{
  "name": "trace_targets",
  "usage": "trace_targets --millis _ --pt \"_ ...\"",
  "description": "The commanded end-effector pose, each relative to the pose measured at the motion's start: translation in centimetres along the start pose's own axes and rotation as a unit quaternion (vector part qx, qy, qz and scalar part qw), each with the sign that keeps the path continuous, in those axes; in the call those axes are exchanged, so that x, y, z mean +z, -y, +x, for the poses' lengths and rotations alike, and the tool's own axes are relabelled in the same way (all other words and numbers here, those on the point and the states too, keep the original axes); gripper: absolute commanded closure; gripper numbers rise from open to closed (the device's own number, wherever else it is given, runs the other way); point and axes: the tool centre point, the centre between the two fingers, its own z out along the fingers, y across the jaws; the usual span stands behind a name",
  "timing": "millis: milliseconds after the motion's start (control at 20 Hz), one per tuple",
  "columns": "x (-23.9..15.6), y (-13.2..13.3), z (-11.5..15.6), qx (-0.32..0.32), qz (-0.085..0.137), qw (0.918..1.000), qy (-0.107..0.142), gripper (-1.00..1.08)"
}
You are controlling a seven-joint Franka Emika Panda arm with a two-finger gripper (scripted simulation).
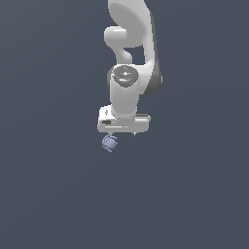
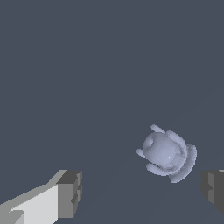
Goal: Pick up the object and move it to a goal position.
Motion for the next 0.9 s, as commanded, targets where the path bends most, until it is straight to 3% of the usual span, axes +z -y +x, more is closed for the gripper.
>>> trace_targets --millis 0,450,850 --pt "0.2 -0.2 -0.1 0.007 0.001 1.0000 0.000 -0.92" --pt "2.3 -2.5 -0.6 0.098 0.010 0.9951 -0.005 -0.92" --pt "4.9 -5.6 -1.6 0.216 0.019 0.9762 -0.012 -0.92"
